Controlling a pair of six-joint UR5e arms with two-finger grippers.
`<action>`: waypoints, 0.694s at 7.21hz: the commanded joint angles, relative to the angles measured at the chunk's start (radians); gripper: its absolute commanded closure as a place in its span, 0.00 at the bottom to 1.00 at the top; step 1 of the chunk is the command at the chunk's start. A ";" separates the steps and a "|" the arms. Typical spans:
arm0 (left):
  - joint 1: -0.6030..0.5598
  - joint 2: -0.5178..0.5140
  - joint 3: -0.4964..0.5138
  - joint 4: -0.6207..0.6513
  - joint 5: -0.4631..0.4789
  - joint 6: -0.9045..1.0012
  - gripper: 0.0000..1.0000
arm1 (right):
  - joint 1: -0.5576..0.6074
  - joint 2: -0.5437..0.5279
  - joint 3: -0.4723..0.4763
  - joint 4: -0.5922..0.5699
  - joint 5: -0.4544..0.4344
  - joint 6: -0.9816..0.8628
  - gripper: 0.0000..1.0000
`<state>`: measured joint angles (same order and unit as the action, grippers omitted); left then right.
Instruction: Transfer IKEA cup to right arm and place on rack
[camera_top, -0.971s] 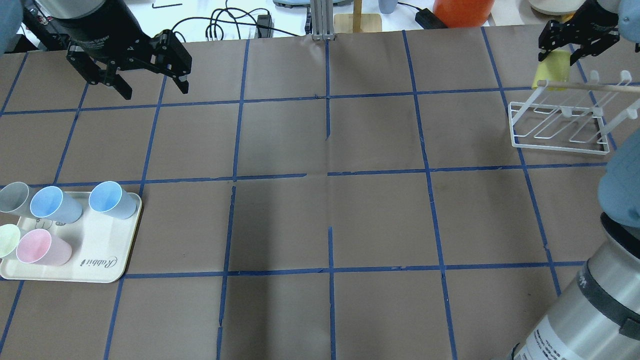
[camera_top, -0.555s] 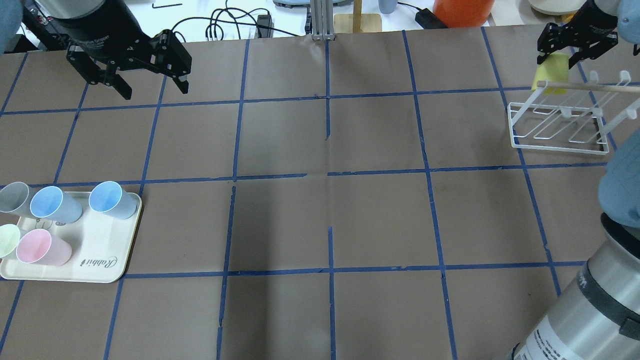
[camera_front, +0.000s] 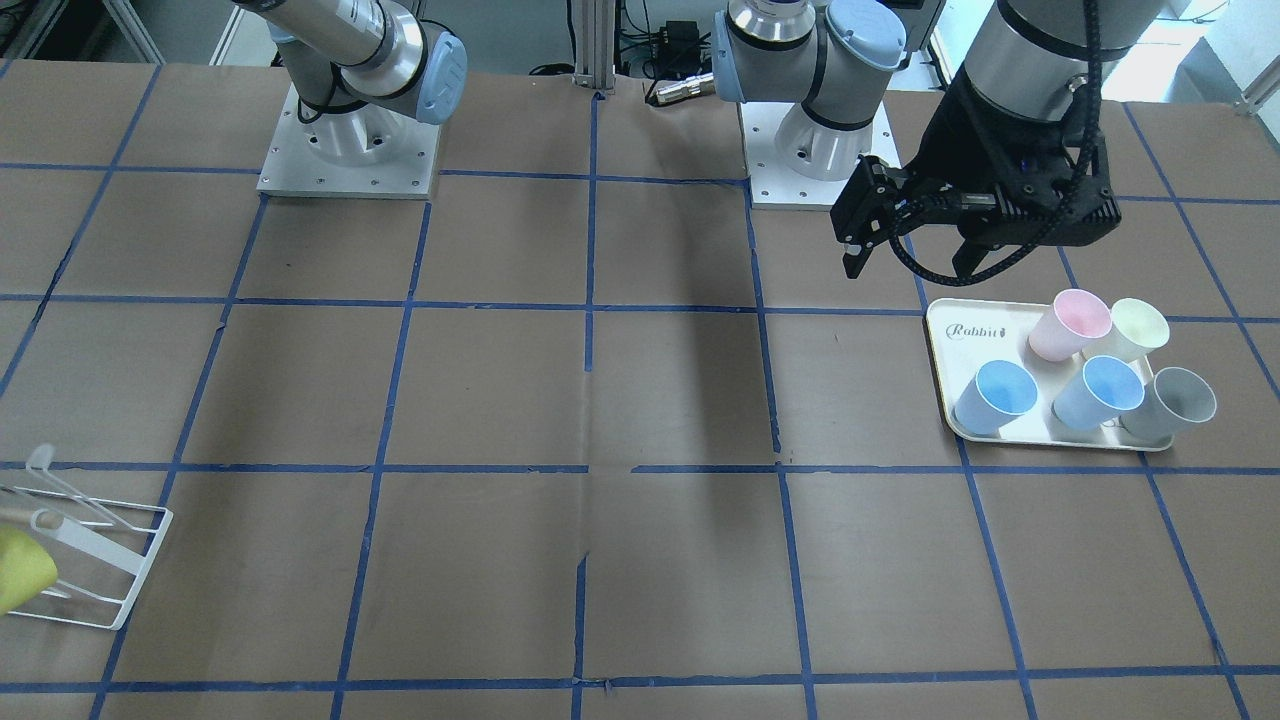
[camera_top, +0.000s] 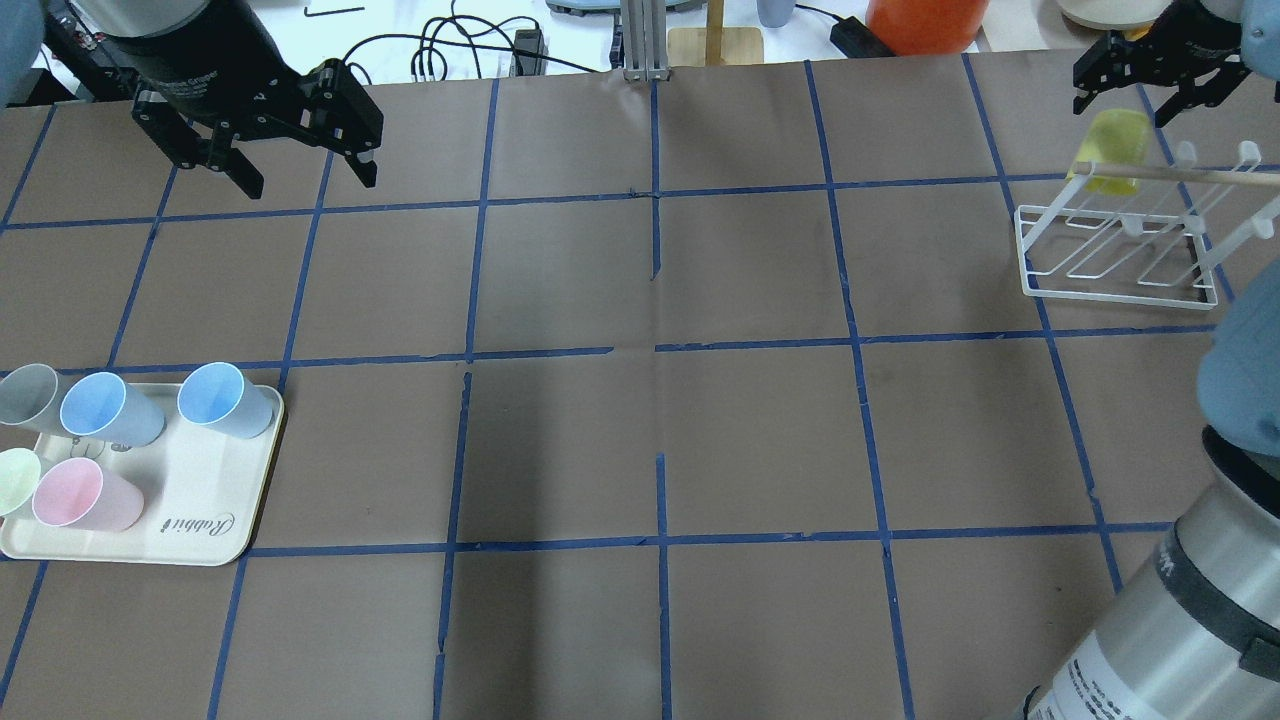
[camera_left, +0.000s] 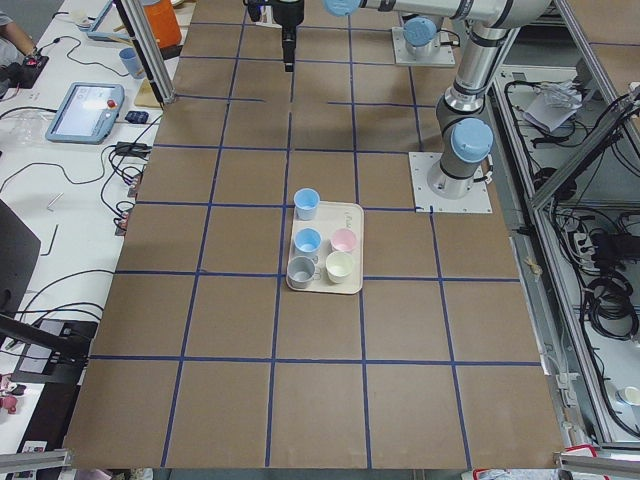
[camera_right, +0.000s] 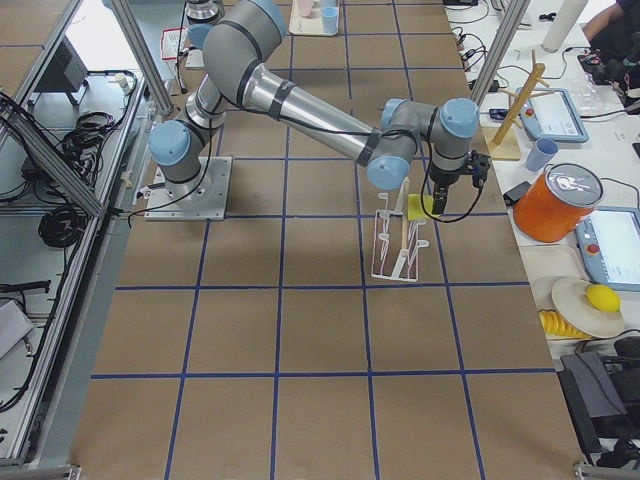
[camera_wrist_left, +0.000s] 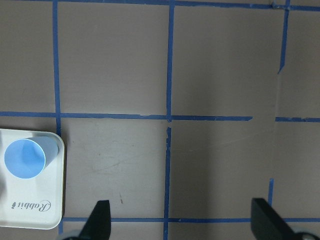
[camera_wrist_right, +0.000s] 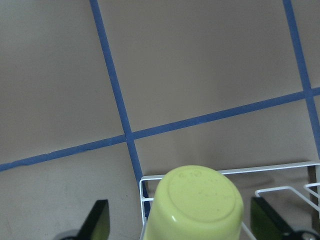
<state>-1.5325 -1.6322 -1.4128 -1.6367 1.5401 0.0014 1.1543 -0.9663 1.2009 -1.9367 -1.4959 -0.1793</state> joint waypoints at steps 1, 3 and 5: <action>0.000 0.000 0.000 0.000 0.000 0.000 0.00 | 0.001 -0.006 -0.055 0.043 -0.001 0.001 0.00; 0.000 0.000 0.000 0.000 0.000 0.000 0.00 | 0.007 -0.037 -0.208 0.323 -0.003 0.003 0.00; 0.000 0.002 0.000 0.000 0.005 0.000 0.00 | 0.043 -0.115 -0.257 0.489 0.009 0.058 0.00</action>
<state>-1.5325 -1.6317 -1.4128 -1.6367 1.5418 0.0015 1.1724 -1.0266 0.9760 -1.5664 -1.4918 -0.1600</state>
